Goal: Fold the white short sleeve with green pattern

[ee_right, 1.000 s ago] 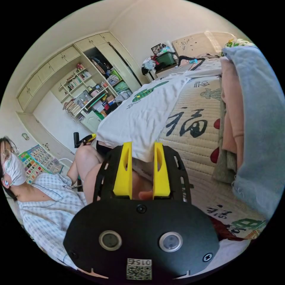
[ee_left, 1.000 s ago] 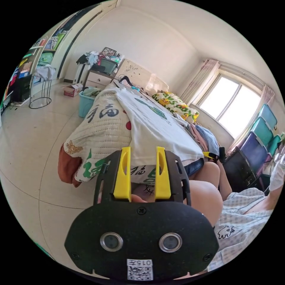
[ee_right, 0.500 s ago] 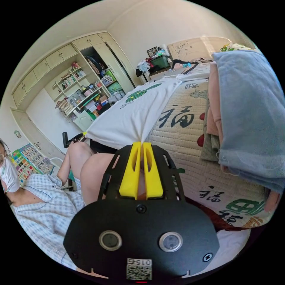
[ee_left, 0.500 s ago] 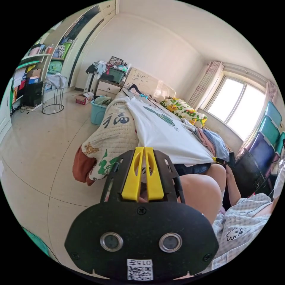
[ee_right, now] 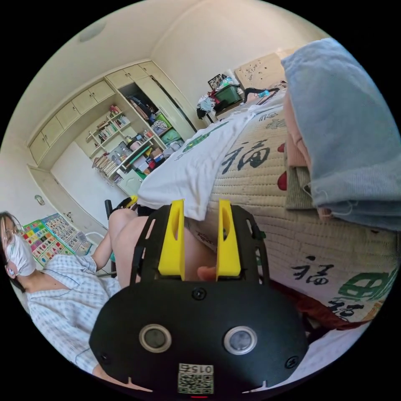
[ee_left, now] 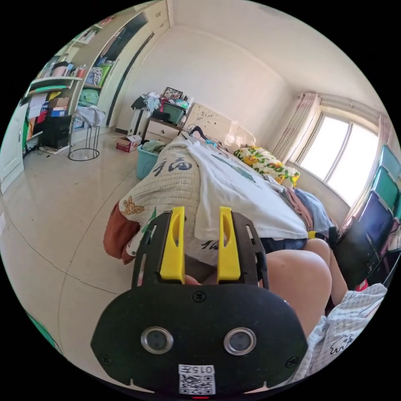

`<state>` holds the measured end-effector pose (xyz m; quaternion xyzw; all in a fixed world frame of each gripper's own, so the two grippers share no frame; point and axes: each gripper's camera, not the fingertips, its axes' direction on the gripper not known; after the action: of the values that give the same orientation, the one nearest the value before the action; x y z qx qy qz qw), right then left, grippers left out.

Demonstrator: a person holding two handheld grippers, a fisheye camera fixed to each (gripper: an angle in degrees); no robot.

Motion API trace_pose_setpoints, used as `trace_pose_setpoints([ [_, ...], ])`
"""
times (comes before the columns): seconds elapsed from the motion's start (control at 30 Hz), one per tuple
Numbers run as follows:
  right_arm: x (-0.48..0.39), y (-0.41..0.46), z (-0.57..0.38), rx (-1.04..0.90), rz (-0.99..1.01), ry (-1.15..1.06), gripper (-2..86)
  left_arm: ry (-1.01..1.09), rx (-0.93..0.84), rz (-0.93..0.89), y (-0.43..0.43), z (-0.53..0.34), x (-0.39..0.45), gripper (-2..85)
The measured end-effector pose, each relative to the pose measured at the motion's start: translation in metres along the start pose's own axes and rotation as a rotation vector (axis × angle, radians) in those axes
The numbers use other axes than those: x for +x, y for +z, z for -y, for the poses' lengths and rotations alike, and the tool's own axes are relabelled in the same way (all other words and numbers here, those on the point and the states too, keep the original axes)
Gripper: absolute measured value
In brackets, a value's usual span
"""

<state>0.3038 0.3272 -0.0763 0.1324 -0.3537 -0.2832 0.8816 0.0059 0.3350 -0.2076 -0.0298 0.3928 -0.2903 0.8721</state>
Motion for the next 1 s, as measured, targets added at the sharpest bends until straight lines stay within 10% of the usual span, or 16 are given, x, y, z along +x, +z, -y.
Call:
trace_pose_setpoints([
  [0.63,-0.063,-0.057,0.047,0.211,0.162,-0.038,0.5,-0.031,0.018,-0.269,-0.022,0.044,-0.023,-0.1],
  [1.0,-0.09,0.003,0.045,-0.111,-0.155,0.015,0.6,-0.053,-0.175,-0.11,0.026,0.01,-0.062,-0.2],
])
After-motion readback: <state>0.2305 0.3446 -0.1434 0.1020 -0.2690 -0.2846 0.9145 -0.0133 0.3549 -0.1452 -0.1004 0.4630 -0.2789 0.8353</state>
